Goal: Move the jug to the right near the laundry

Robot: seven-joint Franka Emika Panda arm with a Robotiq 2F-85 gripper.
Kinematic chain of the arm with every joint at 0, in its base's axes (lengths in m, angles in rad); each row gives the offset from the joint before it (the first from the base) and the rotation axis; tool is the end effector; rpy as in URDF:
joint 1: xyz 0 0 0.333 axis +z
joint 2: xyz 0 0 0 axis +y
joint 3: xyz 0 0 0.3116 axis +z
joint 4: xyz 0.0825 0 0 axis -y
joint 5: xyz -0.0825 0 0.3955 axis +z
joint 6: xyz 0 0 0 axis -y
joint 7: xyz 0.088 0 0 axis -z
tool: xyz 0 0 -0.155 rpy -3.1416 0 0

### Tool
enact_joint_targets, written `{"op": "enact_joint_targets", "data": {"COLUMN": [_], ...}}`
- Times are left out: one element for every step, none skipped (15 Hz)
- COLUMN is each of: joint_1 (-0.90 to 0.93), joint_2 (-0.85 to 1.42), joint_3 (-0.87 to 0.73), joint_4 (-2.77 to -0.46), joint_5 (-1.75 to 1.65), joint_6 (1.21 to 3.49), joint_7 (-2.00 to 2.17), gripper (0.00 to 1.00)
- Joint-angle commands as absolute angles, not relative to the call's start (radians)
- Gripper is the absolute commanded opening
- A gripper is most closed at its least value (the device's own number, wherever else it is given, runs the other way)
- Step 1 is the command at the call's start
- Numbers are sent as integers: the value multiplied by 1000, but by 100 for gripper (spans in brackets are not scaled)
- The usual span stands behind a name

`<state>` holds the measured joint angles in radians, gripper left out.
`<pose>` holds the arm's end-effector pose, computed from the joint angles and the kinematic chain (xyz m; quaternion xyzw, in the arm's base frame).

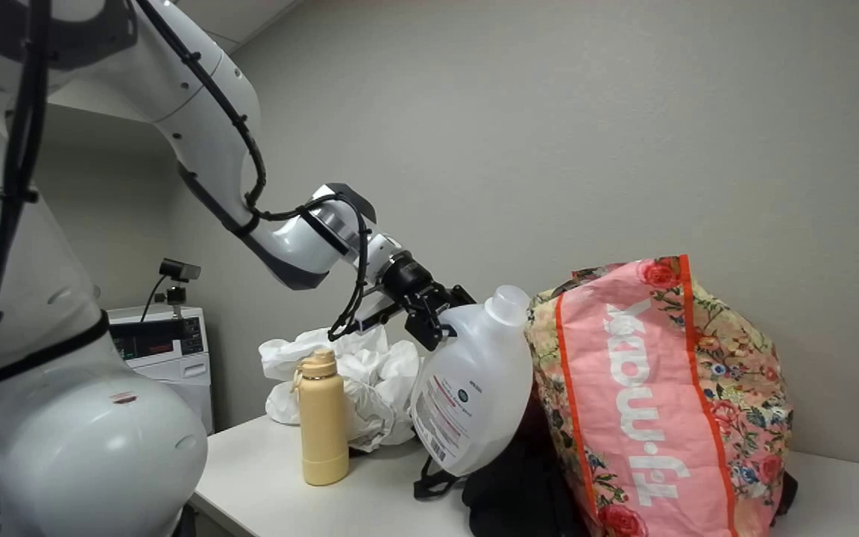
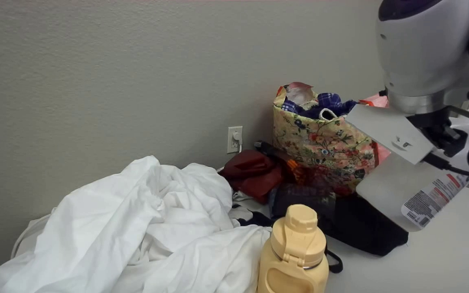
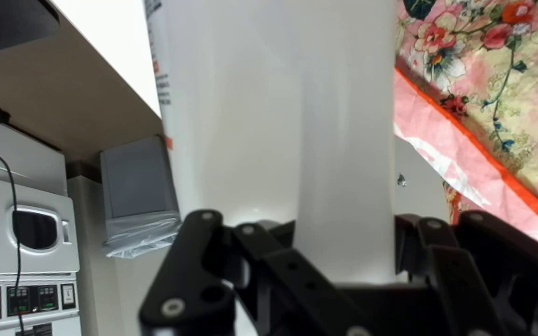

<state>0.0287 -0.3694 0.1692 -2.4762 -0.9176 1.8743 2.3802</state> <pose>0.4311 -0.0131 0.3960 0.5591 -0.6995 0.3816 0.2292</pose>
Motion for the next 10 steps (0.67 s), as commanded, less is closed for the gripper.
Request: {"op": "enact_joint_targets", "data": {"joint_1": [52, 54, 55, 55, 55, 55, 55, 55, 55, 43], "joint_2": [-368, -368, -368, -368, -368, -368, -368, -368, -368, -341], "joint_3": [159, 161, 162, 162, 162, 162, 162, 162, 162, 168], "joint_4": [-2477, -2478, -2478, -2478, -2478, -2478, -2478, -2478, -2478, -2473], "joint_5": [-920, -920, -920, -920, -920, -920, -920, -920, -920, -953], "joint_6": [1869, 1869, 1869, 1869, 1869, 1869, 1869, 1869, 1869, 1871], "joint_7": [2383, 2383, 2383, 2383, 2383, 2383, 2383, 2383, 2383, 2430], "gripper": [2, 2, 2, 2, 2, 2, 2, 2, 1, 1]}}
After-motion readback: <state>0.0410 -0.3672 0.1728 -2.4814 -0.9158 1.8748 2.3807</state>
